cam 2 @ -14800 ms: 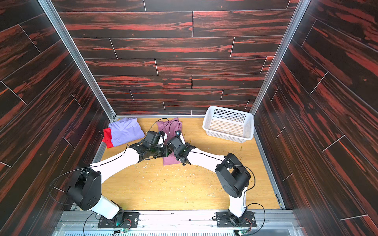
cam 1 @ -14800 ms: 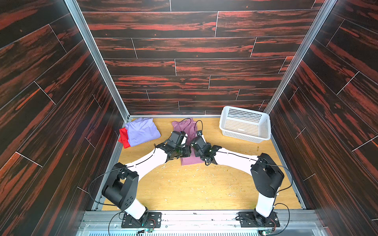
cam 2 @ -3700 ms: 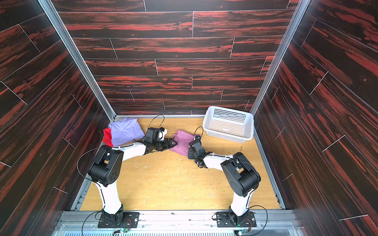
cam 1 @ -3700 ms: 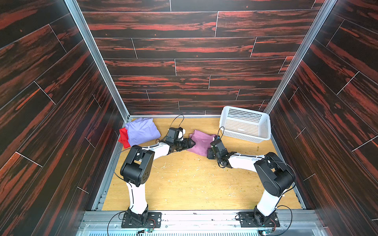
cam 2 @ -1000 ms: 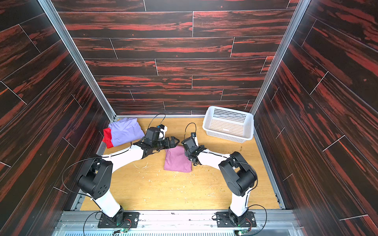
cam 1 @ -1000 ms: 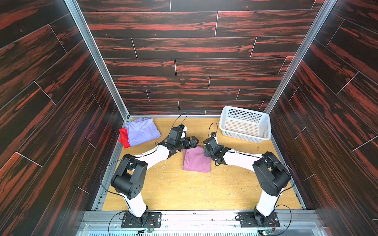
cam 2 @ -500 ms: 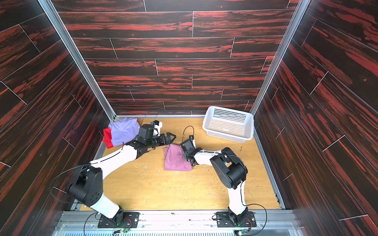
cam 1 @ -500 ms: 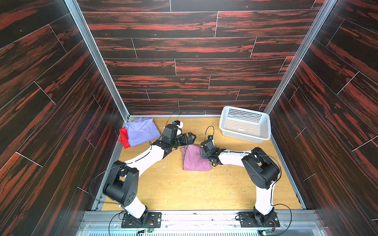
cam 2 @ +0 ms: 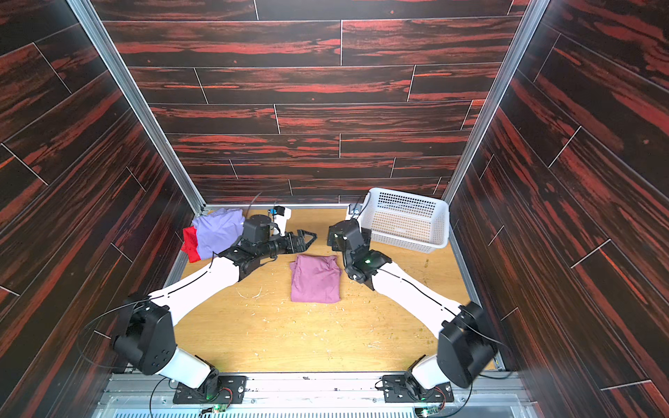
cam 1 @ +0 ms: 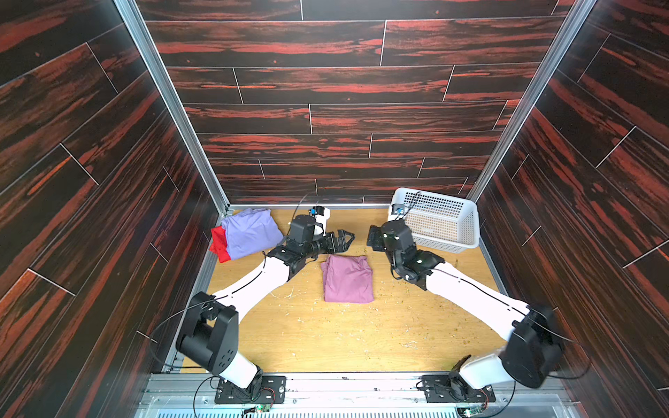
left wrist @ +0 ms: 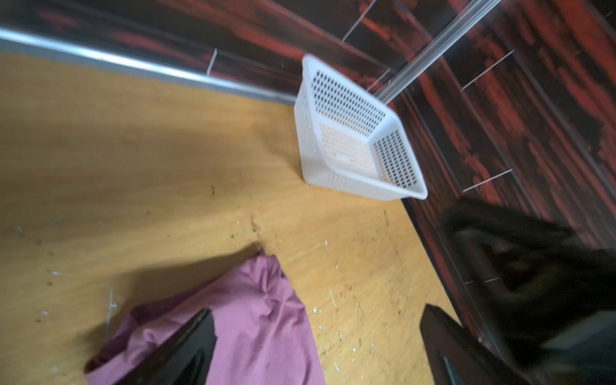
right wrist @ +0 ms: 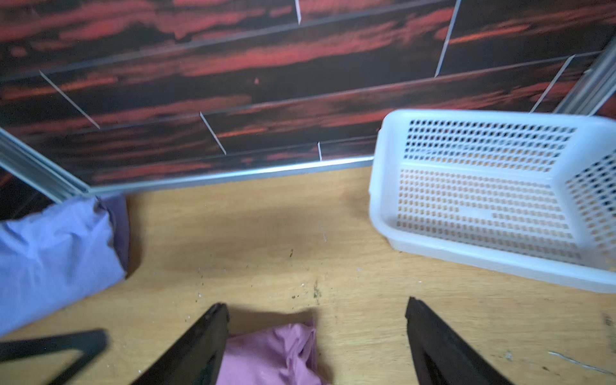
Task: Fold and stack t-shirts
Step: Smooth out the T-shirt at the center of the board.
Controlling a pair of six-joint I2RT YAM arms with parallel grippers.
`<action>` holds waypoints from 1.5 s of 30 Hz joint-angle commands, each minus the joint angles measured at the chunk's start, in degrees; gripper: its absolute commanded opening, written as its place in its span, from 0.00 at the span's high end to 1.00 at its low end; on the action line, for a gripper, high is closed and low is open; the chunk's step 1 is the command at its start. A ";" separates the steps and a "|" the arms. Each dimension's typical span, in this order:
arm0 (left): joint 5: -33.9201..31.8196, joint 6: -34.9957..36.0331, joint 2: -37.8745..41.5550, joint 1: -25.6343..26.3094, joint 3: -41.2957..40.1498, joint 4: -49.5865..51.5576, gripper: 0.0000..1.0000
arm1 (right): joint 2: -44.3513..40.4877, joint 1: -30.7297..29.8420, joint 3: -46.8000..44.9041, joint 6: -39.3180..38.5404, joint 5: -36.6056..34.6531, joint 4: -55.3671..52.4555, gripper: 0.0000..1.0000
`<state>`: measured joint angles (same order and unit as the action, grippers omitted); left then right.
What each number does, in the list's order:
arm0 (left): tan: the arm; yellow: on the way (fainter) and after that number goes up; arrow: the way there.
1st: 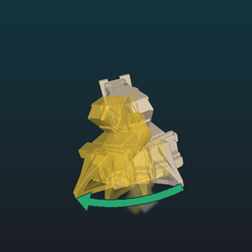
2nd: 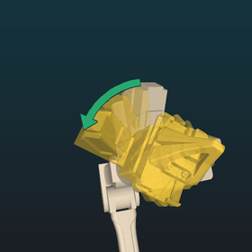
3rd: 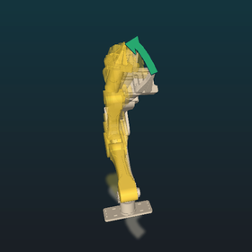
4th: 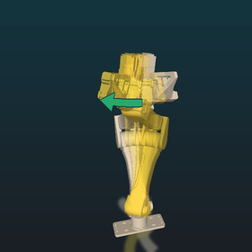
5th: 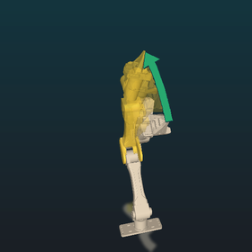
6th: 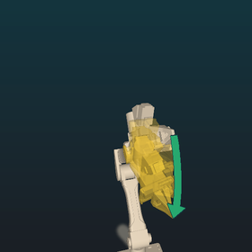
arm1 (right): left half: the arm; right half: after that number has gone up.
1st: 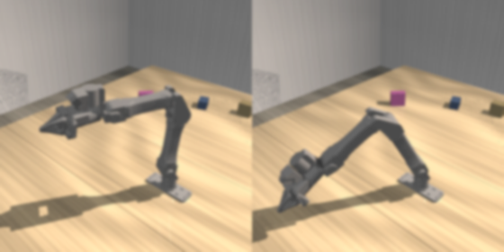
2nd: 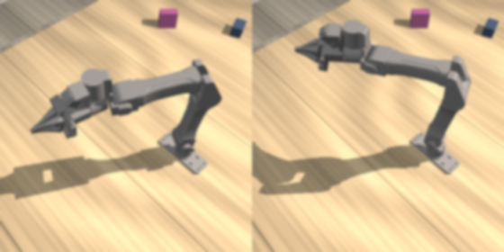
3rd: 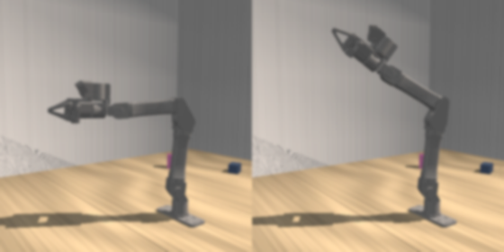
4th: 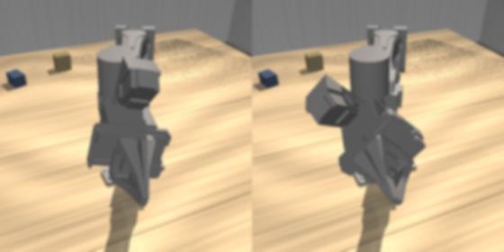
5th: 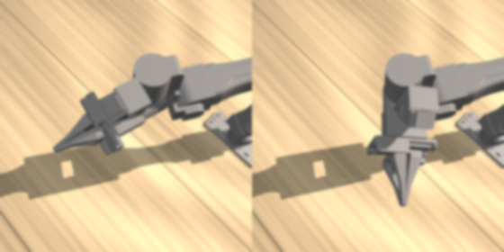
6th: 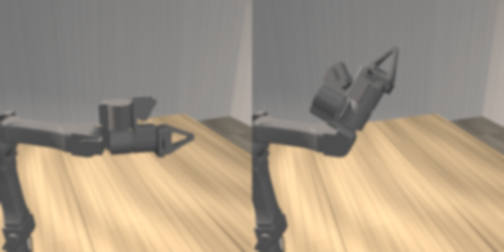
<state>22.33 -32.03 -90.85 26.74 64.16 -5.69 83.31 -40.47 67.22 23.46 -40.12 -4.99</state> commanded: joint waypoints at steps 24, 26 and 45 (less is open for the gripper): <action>1.92 -3.21 -20.73 0.86 -12.58 -14.06 0.00 | -3.20 0.04 -10.92 5.63 -2.75 -10.29 0.13; 1.97 -3.12 -20.05 0.68 -13.46 -14.07 0.00 | -2.56 0.04 -10.99 5.69 -1.56 -9.47 0.13; -20.65 4.34 19.30 0.22 -17.23 3.61 0.00 | 3.81 -0.05 -14.81 5.98 6.00 -1.80 0.14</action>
<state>8.47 -31.64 -72.07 27.31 46.61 -12.27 88.82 -40.49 52.01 29.52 -33.82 -8.08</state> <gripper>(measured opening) 0.999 0.861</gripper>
